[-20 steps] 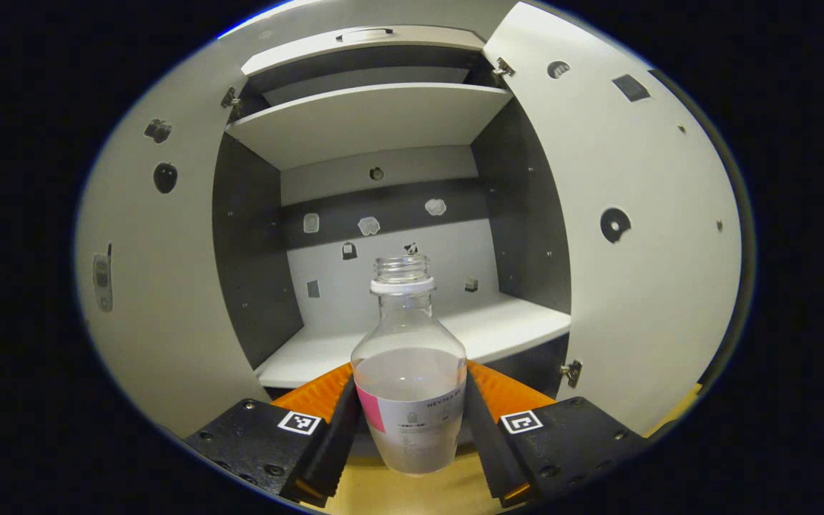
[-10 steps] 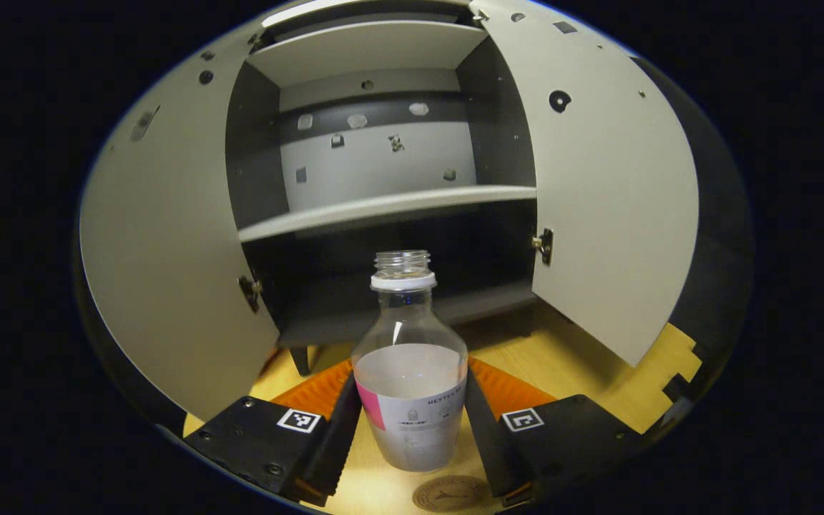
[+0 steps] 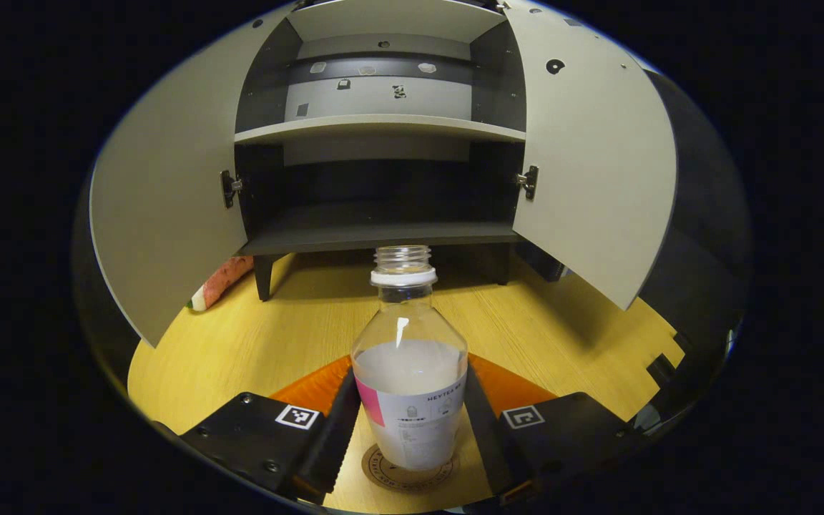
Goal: Grasp the bottle in the cabinet with the left hand and place it on the coaster, then close the right door with the right hand and the left door with the left hand.
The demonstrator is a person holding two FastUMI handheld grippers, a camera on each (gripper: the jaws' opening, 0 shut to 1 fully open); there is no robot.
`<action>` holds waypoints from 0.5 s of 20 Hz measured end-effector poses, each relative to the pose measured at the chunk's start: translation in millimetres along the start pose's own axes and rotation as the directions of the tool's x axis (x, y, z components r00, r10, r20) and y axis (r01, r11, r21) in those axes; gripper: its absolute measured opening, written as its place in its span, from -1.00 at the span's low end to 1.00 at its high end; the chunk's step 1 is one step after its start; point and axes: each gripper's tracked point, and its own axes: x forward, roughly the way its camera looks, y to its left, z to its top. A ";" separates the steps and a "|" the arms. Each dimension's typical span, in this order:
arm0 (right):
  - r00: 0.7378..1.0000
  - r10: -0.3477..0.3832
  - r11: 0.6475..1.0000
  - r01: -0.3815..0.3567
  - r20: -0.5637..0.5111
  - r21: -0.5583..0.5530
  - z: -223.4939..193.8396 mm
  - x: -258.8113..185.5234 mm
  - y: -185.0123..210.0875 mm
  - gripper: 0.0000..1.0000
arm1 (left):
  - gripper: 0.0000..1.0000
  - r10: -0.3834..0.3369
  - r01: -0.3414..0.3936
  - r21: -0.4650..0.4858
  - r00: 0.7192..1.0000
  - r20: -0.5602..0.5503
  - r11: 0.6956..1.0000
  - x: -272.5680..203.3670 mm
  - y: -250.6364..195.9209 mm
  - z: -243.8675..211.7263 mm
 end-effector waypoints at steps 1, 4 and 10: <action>1.000 0.003 1.000 -0.003 -0.001 -0.009 0.0 -1.2 0.9 0.92 | 0.57 0.003 -0.003 -0.005 1.000 0.001 1.000 0.4 -1.1 -6.6; 1.000 0.022 1.000 -0.022 -0.006 -0.021 -0.5 0.3 5.2 0.97 | 0.56 0.042 -0.042 -0.006 0.999 0.016 0.999 -1.9 3.6 -17.7; 0.997 0.072 0.997 -0.072 -0.023 -0.032 -6.5 5.9 18.6 0.97 | 0.63 0.054 -0.054 -0.014 0.999 0.007 0.998 -9.0 2.4 -33.1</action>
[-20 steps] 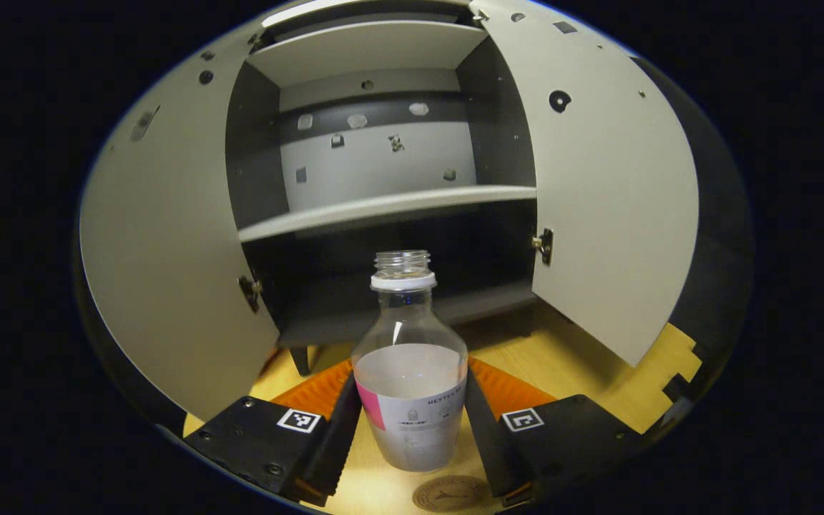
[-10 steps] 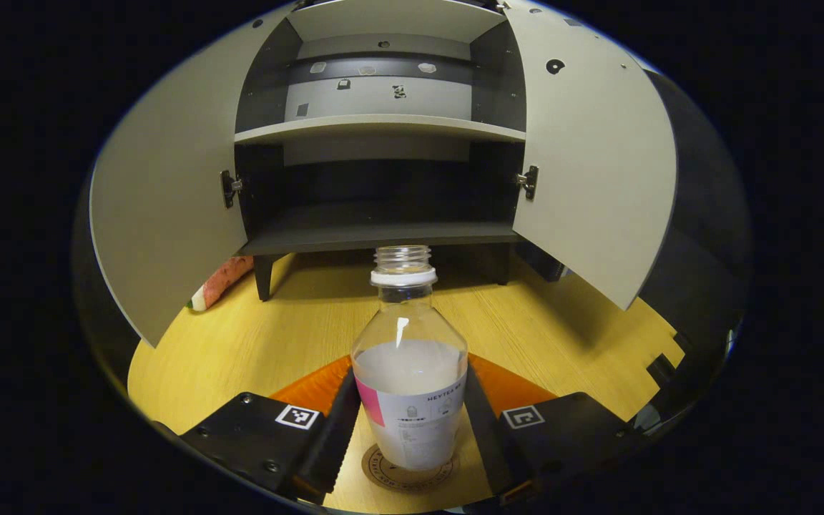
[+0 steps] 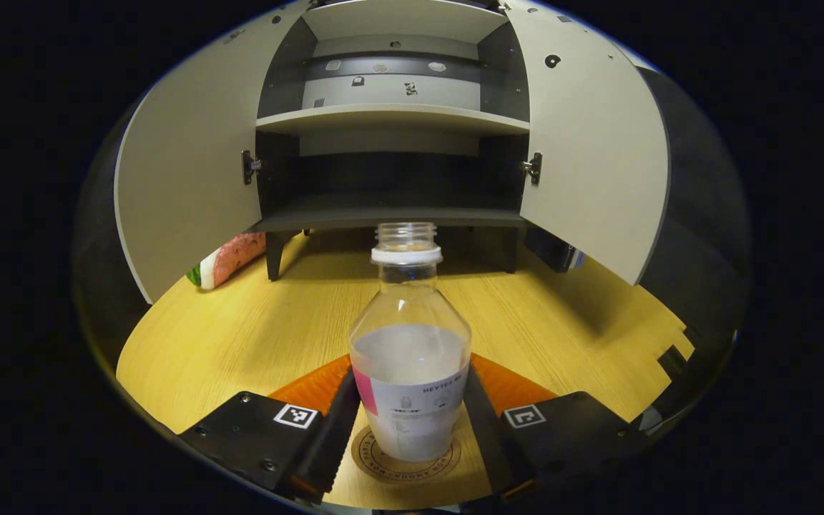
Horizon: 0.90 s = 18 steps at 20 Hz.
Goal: Grasp the bottle in the cabinet with the left hand and place it on the coaster, then close the right door with the right hand and the left door with the left hand.
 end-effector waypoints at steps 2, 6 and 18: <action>1.000 0.011 1.000 -0.011 0.003 -0.007 0.2 1.2 3.4 0.97 | 0.60 -0.004 0.004 0.004 1.000 0.018 1.000 -7.0 -0.4 4.9; 1.000 0.028 1.000 -0.028 -0.004 0.000 -4.6 1.1 10.9 0.92 | 0.73 -0.008 0.007 0.012 1.000 0.026 1.000 -18.3 0.5 12.2; 1.000 0.020 0.999 -0.020 0.000 0.034 -7.1 -0.8 9.8 0.92 | 0.78 -0.007 0.006 0.029 1.000 0.027 1.000 -24.7 7.1 32.0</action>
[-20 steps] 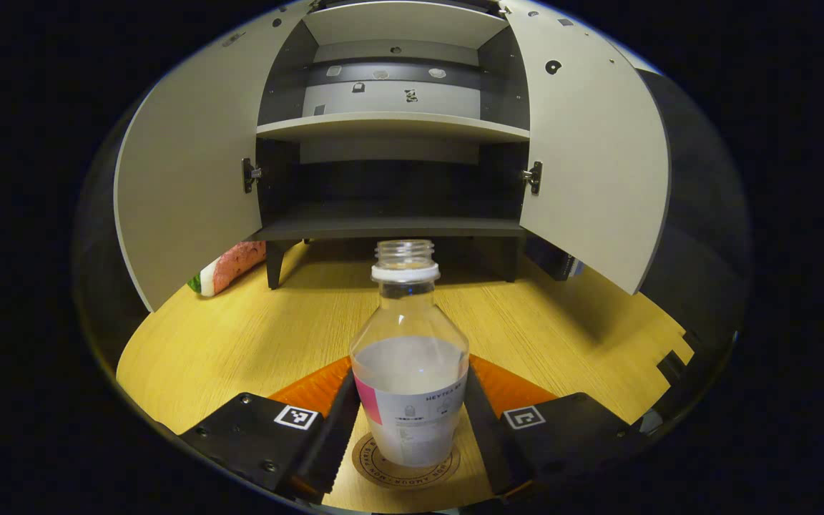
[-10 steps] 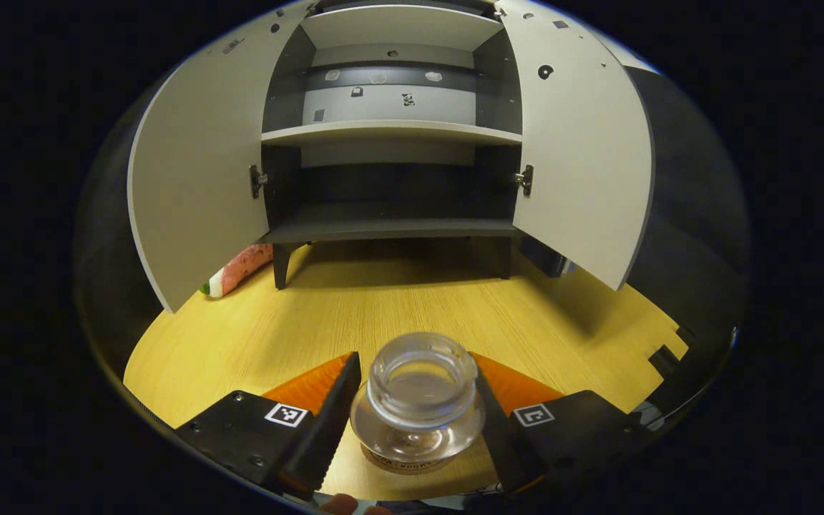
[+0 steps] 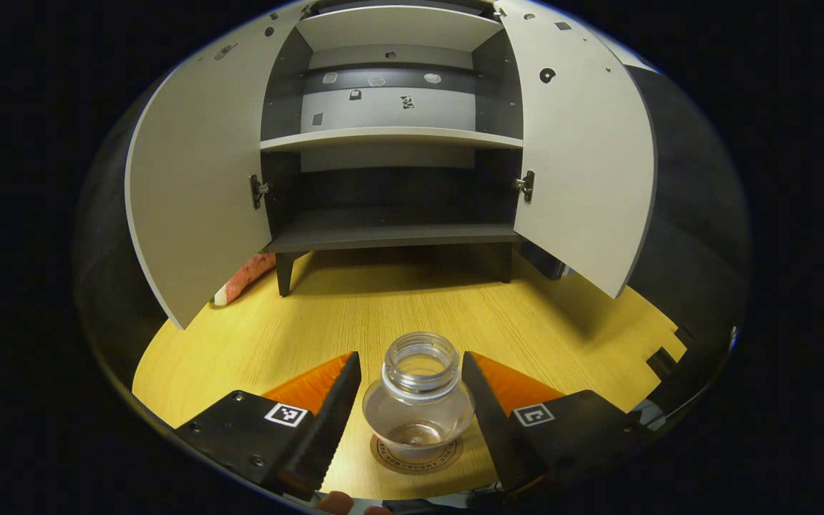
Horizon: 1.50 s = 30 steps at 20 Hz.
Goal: Grasp the bottle in the cabinet with the left hand and place it on the coaster, then close the right door with the right hand and the left door with the left hand.
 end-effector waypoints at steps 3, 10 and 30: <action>1.000 -0.003 1.000 0.003 0.001 0.004 -0.5 2.2 -1.7 0.92 | 0.78 -0.010 0.010 -0.009 1.000 -0.002 1.000 -0.4 -2.0 3.6; 1.000 0.008 1.000 -0.008 0.000 0.013 -4.3 1.8 -2.3 0.92 | 0.77 -0.001 0.002 -0.028 1.000 0.030 1.000 -10.5 2.4 42.1; 1.000 -0.024 0.999 0.023 0.002 0.045 -13.4 -0.8 -23.6 0.89 | 0.92 0.202 -0.173 -0.105 0.878 0.434 0.979 -108.8 56.2 319.9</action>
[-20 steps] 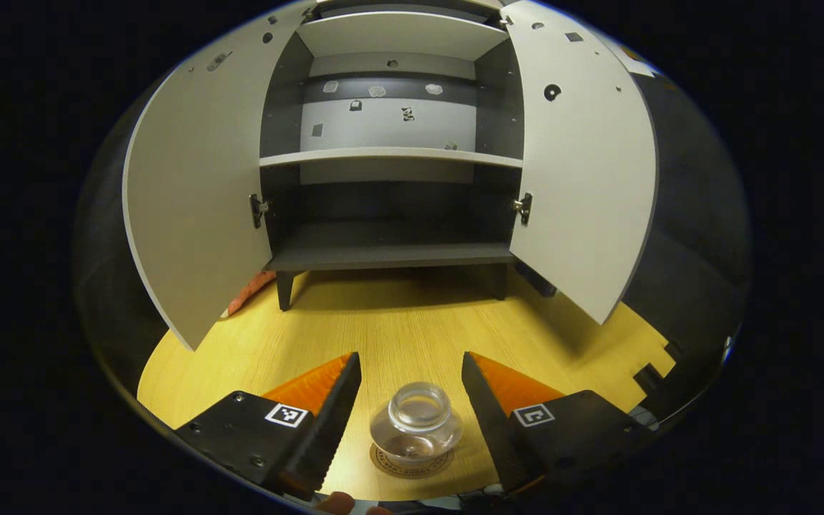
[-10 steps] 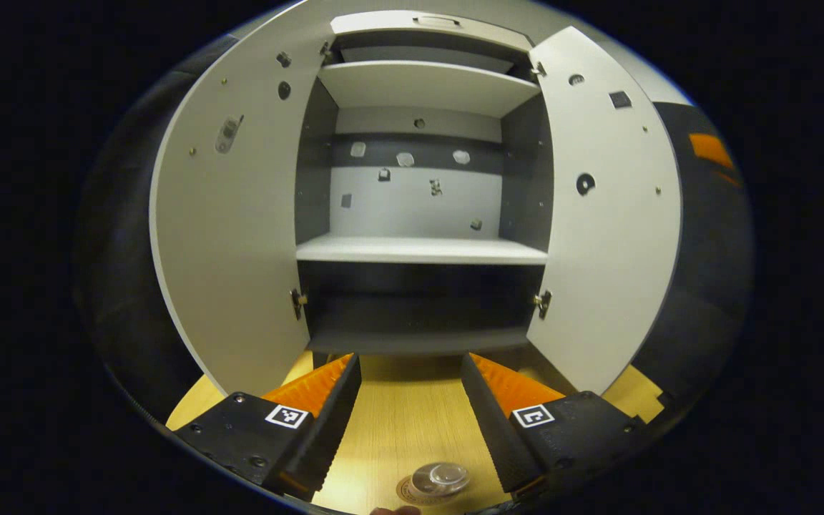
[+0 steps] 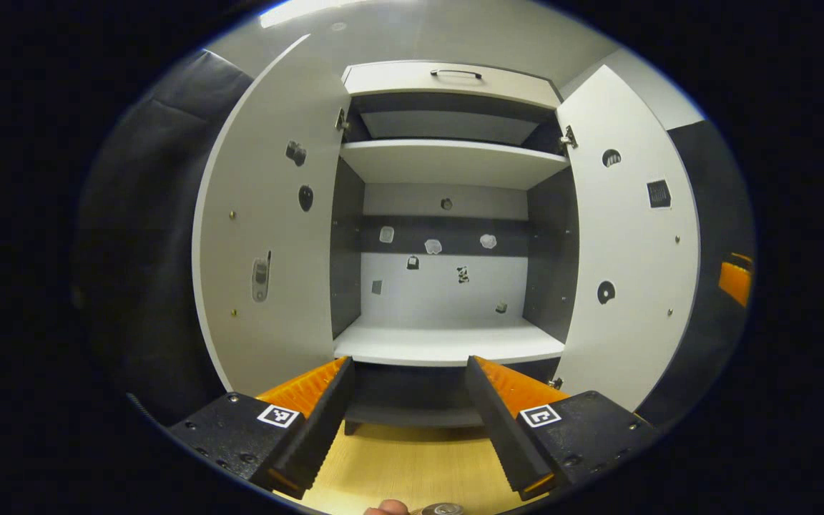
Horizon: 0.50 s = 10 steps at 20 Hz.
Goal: Grasp the bottle in the cabinet with the left hand and place it on the coaster, then close the right door with the right hand and the left door with the left hand.
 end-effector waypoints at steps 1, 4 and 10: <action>1.000 -0.006 1.000 0.006 -0.002 0.003 -0.7 -0.6 -2.1 0.89 | 0.92 0.013 -0.013 -0.012 1.000 -0.001 1.000 -0.9 0.6 7.5; 0.999 -0.054 0.999 0.054 -0.008 -0.009 -2.0 0.1 -14.6 0.89 | 0.92 0.072 -0.072 -0.032 0.997 -0.004 0.997 -2.8 10.2 26.0; 0.981 -0.191 0.982 0.191 -0.040 -0.001 -8.9 30.6 -44.6 0.92 | 0.86 0.107 -0.102 -0.059 0.991 0.075 0.993 -17.3 25.9 59.0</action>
